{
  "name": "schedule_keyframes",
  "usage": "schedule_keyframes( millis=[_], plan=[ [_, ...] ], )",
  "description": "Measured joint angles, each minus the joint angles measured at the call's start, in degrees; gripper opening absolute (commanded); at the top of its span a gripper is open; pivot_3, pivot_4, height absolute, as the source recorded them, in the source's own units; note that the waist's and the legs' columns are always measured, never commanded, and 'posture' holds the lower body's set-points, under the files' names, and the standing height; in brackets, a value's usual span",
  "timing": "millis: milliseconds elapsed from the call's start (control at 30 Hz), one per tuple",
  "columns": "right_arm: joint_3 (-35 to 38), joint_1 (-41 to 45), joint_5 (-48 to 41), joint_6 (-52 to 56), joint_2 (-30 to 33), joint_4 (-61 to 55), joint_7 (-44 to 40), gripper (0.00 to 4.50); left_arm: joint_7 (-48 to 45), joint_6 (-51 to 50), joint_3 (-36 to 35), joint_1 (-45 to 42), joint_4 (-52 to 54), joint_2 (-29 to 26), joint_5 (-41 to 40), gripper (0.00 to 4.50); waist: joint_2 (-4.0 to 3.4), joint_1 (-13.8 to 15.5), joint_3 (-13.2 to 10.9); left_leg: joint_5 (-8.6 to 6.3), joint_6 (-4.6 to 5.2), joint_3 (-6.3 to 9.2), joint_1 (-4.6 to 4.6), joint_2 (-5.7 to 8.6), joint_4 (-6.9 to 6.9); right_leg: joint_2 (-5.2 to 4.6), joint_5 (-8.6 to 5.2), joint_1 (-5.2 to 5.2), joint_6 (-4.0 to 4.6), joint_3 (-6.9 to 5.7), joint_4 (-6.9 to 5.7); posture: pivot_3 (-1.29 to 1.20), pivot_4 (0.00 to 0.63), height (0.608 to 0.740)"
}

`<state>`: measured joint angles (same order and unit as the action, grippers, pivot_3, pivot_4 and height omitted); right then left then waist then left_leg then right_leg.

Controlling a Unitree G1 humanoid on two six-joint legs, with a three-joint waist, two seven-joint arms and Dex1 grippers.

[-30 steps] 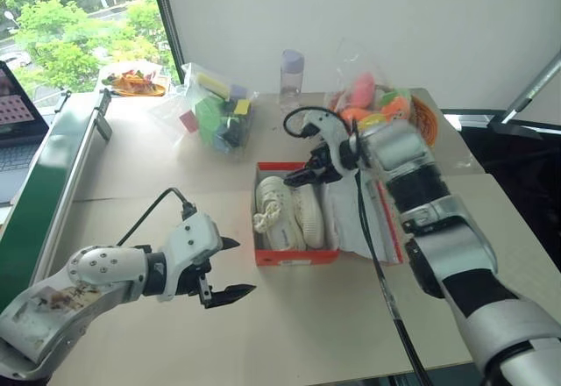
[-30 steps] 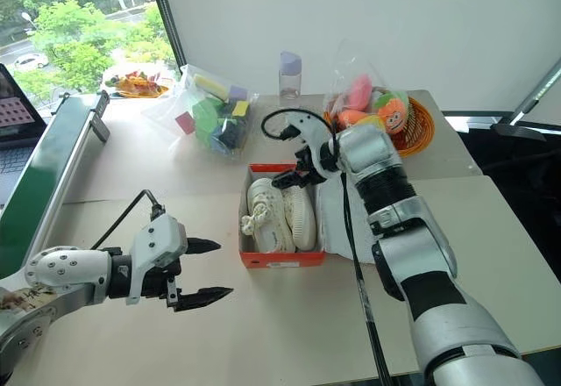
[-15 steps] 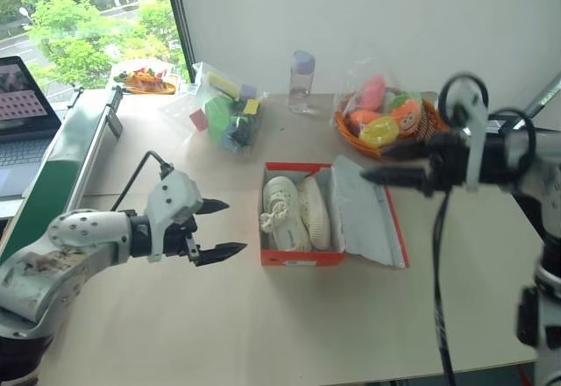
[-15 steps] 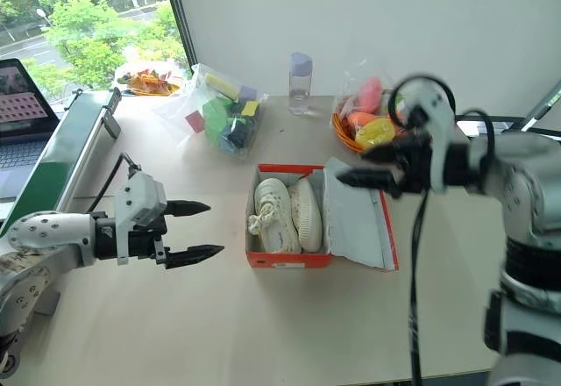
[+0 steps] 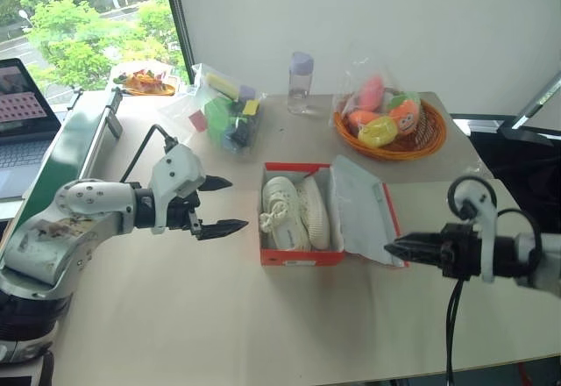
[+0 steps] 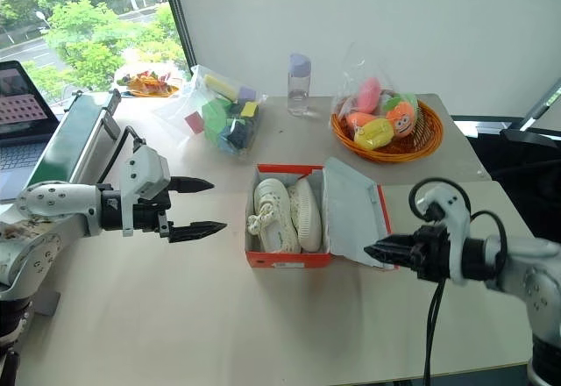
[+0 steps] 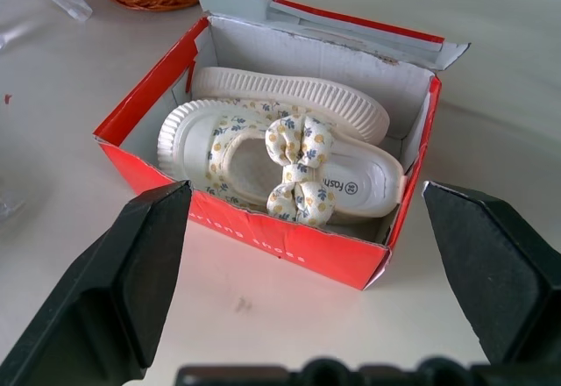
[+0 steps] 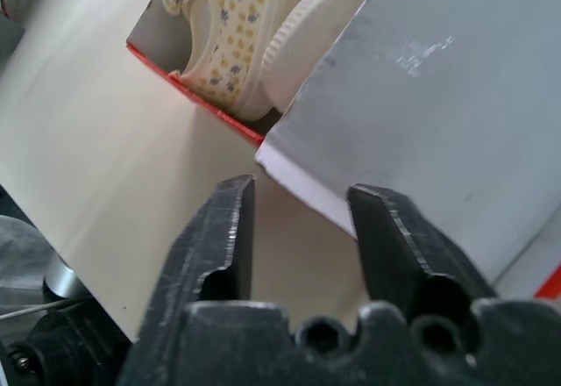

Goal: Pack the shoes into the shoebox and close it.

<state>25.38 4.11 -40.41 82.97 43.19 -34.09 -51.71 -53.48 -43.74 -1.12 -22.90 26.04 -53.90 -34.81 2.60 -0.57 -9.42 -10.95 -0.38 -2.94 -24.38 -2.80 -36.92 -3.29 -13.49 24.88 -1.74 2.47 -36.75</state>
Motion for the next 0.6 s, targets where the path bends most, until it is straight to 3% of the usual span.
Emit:
schedule_keyframes(
  millis=[33, 100, 200, 367, 500, 600],
  plan=[
    [0.0, -0.4, -0.2, 0.0, -0.3, 0.0, 0.1, 0.39, -0.1, 0.0, 0.0, 0.0, 0.0, 0.0, 0.0, 4.5, 0.0, 0.0, 0.0, 0.0, 0.0, 0.0, 0.0, 0.0, -0.01, 0.0, 0.0, -0.01, 0.0, 0.0, 0.0, 0.0, 0.15, 0.74],
    [0.5, -4.4, -1.4, -0.5, -2.7, -0.7, 1.7, 0.06, -1.4, -0.1, 0.3, -0.7, 0.2, -0.2, -0.1, 4.5, 0.13, -0.1, 0.1, 0.0, 0.0, 0.02, 0.08, -0.02, -0.07, 0.02, 0.0, -0.12, -0.07, -0.01, 0.01, 0.0, 0.15, 0.74],
    [-0.5, -12.5, -1.3, -3.0, -7.2, 0.9, 3.0, 0.06, -2.6, -0.4, 0.0, -1.2, 0.5, -1.2, -0.7, 4.5, 0.26, 0.1, 0.2, -0.03, 0.03, 0.15, 0.15, -0.04, -0.05, 0.01, -0.12, -0.27, 0.0, -0.16, 0.04, 0.0, 0.15, 0.74],
    [-3.0, -16.3, 0.5, -10.2, -12.5, 8.2, 6.3, 0.06, -3.6, -0.4, 0.0, -2.7, 0.4, -2.0, -0.6, 4.5, 0.25, -0.5, 0.2, -0.03, 0.03, 0.06, 0.44, -0.04, -0.09, -0.02, -0.08, -0.53, -0.05, -0.04, 0.04, 0.0, 0.15, 0.74],
    [-7.1, -15.3, 3.7, -17.6, -17.1, 15.7, 8.8, 0.06, -3.9, -0.4, 0.0, -4.2, 0.1, -2.2, -0.6, 4.5, 0.23, -0.4, 0.2, -0.03, 0.03, 0.05, 0.56, -0.05, -0.08, 0.0, -0.23, -0.57, 0.2, -0.03, -0.02, 0.0, 0.15, 0.74],
    [-7.4, -9.6, 5.3, -23.8, -22.7, 23.5, 11.8, 0.06, -4.2, -0.4, 0.0, -4.3, -0.1, -2.4, -0.5, 4.5, 0.22, -0.8, 0.1, -0.03, 0.03, -0.03, 0.59, -0.05, -0.08, 0.0, -0.15, -0.57, 0.13, 0.07, -0.02, 0.0, 0.15, 0.74]
  ],
)
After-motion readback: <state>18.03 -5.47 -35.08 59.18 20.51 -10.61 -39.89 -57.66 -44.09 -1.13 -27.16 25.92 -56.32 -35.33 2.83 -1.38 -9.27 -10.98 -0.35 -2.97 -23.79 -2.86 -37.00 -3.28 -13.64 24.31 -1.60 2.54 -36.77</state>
